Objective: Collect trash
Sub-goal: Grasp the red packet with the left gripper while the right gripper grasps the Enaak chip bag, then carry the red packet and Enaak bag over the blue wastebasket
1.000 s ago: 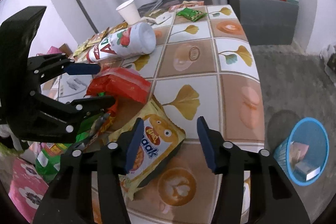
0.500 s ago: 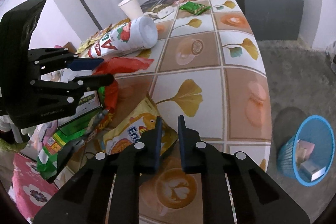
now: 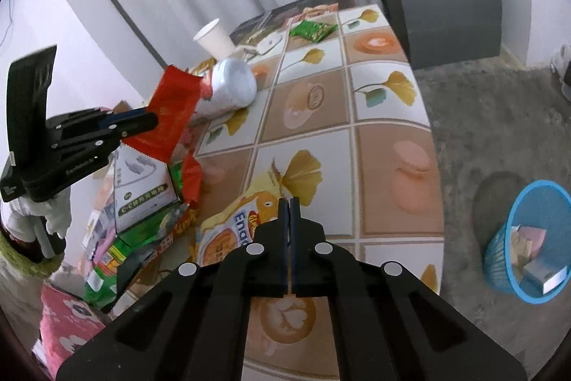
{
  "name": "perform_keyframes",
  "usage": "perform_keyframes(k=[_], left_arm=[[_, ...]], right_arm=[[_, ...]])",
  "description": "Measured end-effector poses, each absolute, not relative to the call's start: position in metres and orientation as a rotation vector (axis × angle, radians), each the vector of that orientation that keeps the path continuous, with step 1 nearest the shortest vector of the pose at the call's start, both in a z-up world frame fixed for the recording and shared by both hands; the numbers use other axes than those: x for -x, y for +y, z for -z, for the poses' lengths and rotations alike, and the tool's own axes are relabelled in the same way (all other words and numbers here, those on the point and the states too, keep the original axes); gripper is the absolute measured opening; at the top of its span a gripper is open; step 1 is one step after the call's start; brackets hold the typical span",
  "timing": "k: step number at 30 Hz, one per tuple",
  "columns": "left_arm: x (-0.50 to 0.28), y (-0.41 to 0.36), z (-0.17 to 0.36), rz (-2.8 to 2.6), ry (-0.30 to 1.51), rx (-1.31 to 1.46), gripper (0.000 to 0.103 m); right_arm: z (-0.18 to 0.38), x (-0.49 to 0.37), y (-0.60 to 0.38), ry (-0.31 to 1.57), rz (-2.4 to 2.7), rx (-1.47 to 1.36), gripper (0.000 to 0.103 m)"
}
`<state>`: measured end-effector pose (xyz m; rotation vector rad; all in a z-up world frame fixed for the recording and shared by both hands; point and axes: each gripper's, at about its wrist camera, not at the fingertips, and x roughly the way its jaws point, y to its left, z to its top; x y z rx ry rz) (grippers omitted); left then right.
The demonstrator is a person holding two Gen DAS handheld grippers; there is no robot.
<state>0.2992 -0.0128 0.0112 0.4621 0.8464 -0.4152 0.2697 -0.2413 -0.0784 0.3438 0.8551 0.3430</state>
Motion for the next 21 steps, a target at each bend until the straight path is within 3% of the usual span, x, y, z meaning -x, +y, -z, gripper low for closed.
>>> perform_keyframes(k=[11,21], left_arm=[[-0.281,-0.003,-0.050,0.391,0.756,-0.400,0.012],[-0.270,-0.039,-0.064,0.482,0.727,-0.360,0.012]], right_arm=[[0.067,-0.254,-0.279,0.784,-0.349,-0.481,0.000],[0.067,-0.218,-0.329,0.706,-0.267,-0.627,0.000]])
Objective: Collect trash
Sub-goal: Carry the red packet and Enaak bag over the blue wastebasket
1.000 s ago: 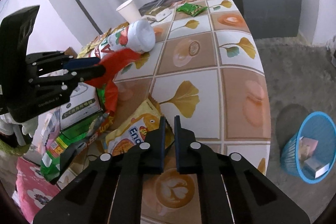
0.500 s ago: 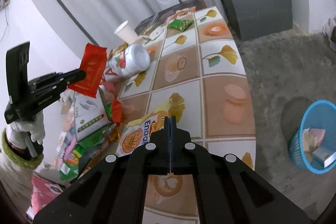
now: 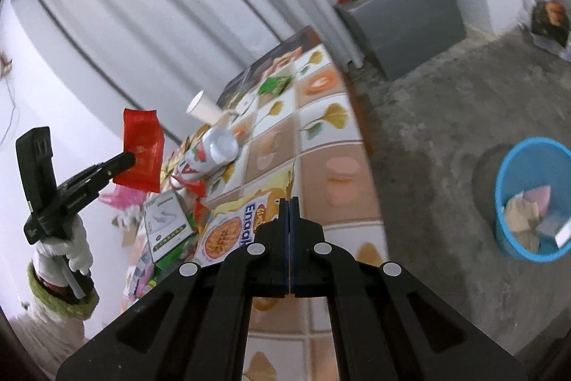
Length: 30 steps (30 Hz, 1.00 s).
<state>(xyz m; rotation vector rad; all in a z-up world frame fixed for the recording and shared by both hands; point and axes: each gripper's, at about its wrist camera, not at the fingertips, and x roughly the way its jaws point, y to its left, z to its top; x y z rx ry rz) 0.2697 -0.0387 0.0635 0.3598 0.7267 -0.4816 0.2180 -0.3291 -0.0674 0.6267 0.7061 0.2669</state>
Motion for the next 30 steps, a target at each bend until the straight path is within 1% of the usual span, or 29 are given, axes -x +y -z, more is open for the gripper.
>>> perform_keyframes(k=[7,17,20,30], left_arm=[[-0.264,-0.099,-0.065,0.608,0.724,-0.366,0.012],[-0.252,-0.217,-0.052,0.822,0.743,-0.425,0.012],[-0.251,-0.253,-0.040,0.880,0.776,-0.425,0.012],[-0.276,-0.360,0.030,0.990,0.990,-0.395,0.012]], right_arm=[[0.076,-0.180,-0.383,0.657,-0.131,-0.710,0.000],[0.095,-0.135,-0.455,0.595,0.056,-0.826,0.000],[0.106,-0.131,-0.469,0.601,0.108,-0.846,0.000],[0.157,-0.133,-0.522,0.652,0.250,-0.889,0.000]])
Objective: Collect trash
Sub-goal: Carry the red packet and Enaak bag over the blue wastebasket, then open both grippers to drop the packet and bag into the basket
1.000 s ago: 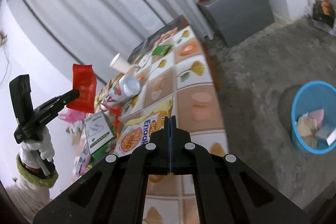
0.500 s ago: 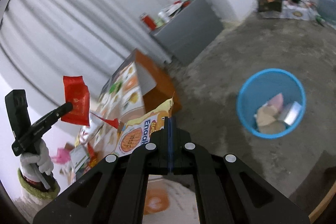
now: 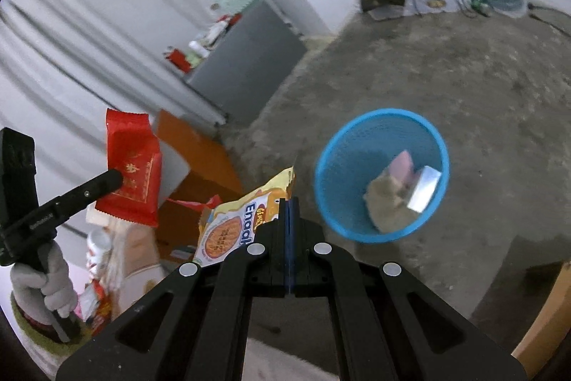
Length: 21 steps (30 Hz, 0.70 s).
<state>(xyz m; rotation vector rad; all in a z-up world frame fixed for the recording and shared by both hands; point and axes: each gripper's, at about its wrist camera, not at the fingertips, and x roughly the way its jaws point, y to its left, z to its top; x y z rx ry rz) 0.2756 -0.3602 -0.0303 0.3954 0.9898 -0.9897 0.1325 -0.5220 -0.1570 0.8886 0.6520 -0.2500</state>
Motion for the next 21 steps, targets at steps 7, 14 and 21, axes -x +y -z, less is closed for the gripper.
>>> perform_keyframes(k=[7,14,21], left_arm=[[-0.293,-0.426,0.087,0.977,1.088,-0.403,0.012],[-0.309,-0.478,0.145,0.953,1.166,-0.418,0.026],[-0.316,-0.490,0.173,0.912,1.202,-0.363,0.057]], right_arm=[[0.202,-0.175,-0.557,0.719,0.288,-0.909,0.000],[0.245,-0.215,-0.575,0.791,0.320,-0.891,0.004],[0.296,-0.206,-0.594,0.876,0.405,-0.974,0.041]])
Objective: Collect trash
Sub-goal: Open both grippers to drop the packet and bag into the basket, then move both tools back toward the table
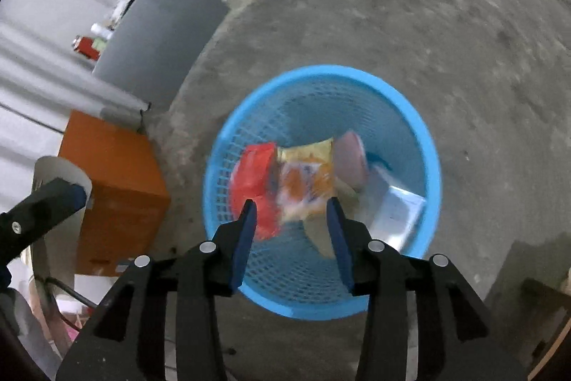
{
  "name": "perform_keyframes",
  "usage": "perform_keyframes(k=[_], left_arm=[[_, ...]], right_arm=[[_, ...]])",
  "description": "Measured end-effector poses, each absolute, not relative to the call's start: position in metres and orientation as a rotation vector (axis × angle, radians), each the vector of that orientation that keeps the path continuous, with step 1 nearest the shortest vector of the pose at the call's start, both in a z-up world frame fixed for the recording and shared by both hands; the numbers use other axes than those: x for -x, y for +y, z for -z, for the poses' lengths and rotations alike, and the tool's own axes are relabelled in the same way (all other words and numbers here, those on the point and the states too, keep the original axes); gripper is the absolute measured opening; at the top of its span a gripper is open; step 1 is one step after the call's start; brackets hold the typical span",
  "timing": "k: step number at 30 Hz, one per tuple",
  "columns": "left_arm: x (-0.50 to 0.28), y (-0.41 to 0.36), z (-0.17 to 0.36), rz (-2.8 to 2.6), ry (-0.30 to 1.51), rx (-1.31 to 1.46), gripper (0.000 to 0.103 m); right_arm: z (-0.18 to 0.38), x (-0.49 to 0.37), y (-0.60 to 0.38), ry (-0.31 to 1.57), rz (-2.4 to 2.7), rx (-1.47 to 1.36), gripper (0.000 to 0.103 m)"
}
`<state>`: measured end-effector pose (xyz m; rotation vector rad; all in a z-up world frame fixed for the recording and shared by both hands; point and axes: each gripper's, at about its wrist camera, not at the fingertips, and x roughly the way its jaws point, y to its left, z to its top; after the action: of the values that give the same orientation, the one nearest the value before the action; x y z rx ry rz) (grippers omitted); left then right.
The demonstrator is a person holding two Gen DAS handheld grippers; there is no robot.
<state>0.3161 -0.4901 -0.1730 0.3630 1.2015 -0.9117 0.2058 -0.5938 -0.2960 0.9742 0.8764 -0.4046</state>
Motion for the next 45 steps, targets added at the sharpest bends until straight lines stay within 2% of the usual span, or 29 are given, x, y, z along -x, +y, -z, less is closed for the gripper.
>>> perform_keyframes(k=[7,13,15,22,26,30,33,45], left_arm=[[-0.304,-0.474,0.143,0.939,1.159,-0.334,0.058],[-0.275,-0.438,0.083,1.021,1.073,-0.311,0.061],[-0.261,-0.414,0.058,1.032,1.029,-0.308,0.065],[-0.220,-0.308,-0.024,0.958,0.855,-0.200,0.078],[-0.197,-0.243,-0.056,0.841,0.773,-0.110,0.085],[-0.173,-0.177,-0.075,0.713,0.700,-0.029,0.087],[-0.154,-0.124,-0.081,0.638,0.669,0.051,0.087],[-0.092,0.021,-0.089,0.386,0.556,0.150,0.089]], right_arm=[[0.278,-0.156,-0.583,0.807,0.384,-1.009,0.045],[0.234,-0.106,-0.556,0.690,0.372,-1.010,0.053],[0.218,-0.095,-0.546,0.663,0.369,-0.976,0.058],[0.136,-0.082,-0.502,0.564,0.300,-0.753,0.065],[0.087,-0.081,-0.473,0.469,0.236,-0.636,0.079],[0.049,-0.080,-0.434,0.410,0.172,-0.508,0.091],[0.033,-0.079,-0.410,0.389,0.120,-0.449,0.095],[-0.001,-0.068,-0.330,0.370,0.049,-0.256,0.095]])
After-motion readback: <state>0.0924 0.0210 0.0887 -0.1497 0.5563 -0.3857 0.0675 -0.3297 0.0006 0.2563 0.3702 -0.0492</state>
